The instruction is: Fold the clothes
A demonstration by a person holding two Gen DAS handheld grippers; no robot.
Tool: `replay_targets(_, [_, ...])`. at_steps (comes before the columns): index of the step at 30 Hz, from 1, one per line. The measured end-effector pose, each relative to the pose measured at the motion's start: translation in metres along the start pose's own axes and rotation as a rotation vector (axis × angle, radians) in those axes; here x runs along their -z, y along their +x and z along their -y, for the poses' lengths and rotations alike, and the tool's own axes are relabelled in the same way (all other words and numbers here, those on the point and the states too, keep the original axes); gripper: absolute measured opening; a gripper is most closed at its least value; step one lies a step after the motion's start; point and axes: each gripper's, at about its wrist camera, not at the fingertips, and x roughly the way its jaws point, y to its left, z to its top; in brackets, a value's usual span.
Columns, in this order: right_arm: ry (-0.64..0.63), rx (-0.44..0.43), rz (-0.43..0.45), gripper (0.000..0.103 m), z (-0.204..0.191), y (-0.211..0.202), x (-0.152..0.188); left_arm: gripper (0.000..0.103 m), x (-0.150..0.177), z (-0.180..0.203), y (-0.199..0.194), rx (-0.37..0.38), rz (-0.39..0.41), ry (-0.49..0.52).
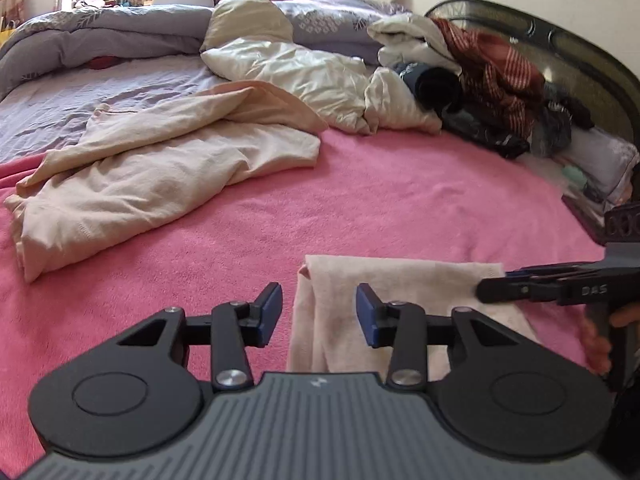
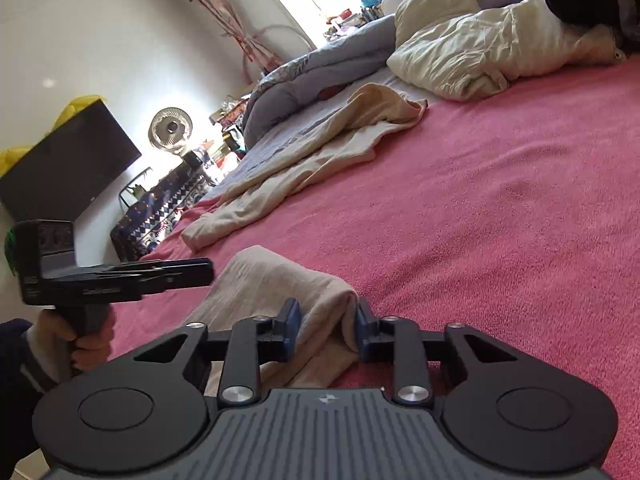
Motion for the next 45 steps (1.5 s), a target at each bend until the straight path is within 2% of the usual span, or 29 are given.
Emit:
replay_targets(2, [0.010, -0.002, 0.022, 0.028, 0.002, -0.012, -0.001, 0.047, 0.001, -0.001, -0.003, 0.004, 0.014, -0.029])
replay_targets(3, [0.042, -0.010, 0.045, 0.030, 0.006, -0.021, 0.000, 0.047, 0.001, -0.001, -0.010, 0.033, 0.038, -0.060])
replay_targets(4, [0.108, -0.050, 0.067, 0.030, 0.013, -0.030, 0.001, 0.047, 0.002, 0.002, -0.020, 0.099, 0.067, -0.097])
replay_targets(5, [0.182, -0.099, 0.087, 0.035, 0.021, -0.039, 0.003, 0.047, 0.003, 0.006, -0.029, 0.185, 0.090, -0.127])
replay_targets(6, [0.275, -0.174, 0.092, 0.046, 0.028, -0.045, 0.006, 0.048, 0.006, 0.013, -0.034, 0.251, 0.097, -0.141])
replay_targets(7, [0.334, -0.233, 0.079, 0.052, 0.031, -0.046, 0.009, 0.051, 0.009, 0.022, -0.039, 0.311, 0.101, -0.150])
replay_targets(8, [0.383, -0.287, 0.062, 0.060, 0.031, -0.046, 0.012, 0.052, 0.013, 0.029, -0.040, 0.328, 0.088, -0.145])
replay_targets(9, [0.418, -0.308, 0.040, 0.062, 0.030, -0.043, 0.014, 0.052, 0.019, 0.037, -0.040, 0.331, 0.071, -0.135])
replay_targets(11, [0.496, -0.305, -0.013, 0.062, 0.033, -0.034, 0.016, 0.052, 0.032, 0.045, -0.033, 0.277, 0.005, -0.110])
replay_targets(13, [0.564, -0.342, -0.007, 0.063, 0.040, -0.030, 0.016, 0.051, 0.046, 0.041, -0.028, 0.218, -0.048, -0.132])
replay_targets(15, [0.633, -0.386, 0.014, 0.071, 0.047, -0.027, 0.014, 0.051, 0.056, 0.034, -0.033, 0.205, -0.035, -0.173])
replay_targets(17, [0.668, -0.396, 0.024, 0.073, 0.051, -0.022, 0.008, 0.051, 0.062, 0.027, -0.038, 0.204, -0.019, -0.220])
replay_targets(21, [0.652, -0.333, 0.013, 0.073, 0.052, -0.008, -0.008, 0.052, 0.065, 0.028, -0.045, 0.169, -0.011, -0.218])
replay_targets(25, [0.501, -0.203, -0.052, 0.073, 0.037, -0.013, -0.017, 0.052, 0.065, 0.026, -0.050, 0.150, -0.009, -0.220])
replay_targets(29, [0.504, -0.224, -0.069, 0.075, 0.030, -0.009, -0.010, 0.052, 0.069, 0.023, -0.050, 0.151, 0.001, -0.237])
replay_targets(31, [0.513, -0.261, -0.058, 0.076, 0.026, -0.003, -0.010, 0.052, 0.070, 0.023, -0.051, 0.146, 0.004, -0.246])
replay_targets(34, [0.586, -0.293, -0.032, 0.077, 0.029, 0.010, -0.012, 0.052, 0.072, 0.025, -0.051, 0.139, 0.009, -0.243])
replay_targets(39, [0.715, -0.254, 0.033, 0.067, 0.047, 0.020, -0.014, 0.053, 0.075, 0.027, -0.052, 0.131, 0.016, -0.227])
replay_targets(42, [0.681, -0.204, 0.037, 0.055, 0.047, 0.018, -0.010, 0.053, 0.077, 0.028, -0.053, 0.132, 0.021, -0.221])
replay_targets(45, [0.584, -0.138, 0.063, 0.052, 0.036, 0.015, -0.006, 0.053, 0.078, 0.028, -0.054, 0.132, 0.025, -0.219])
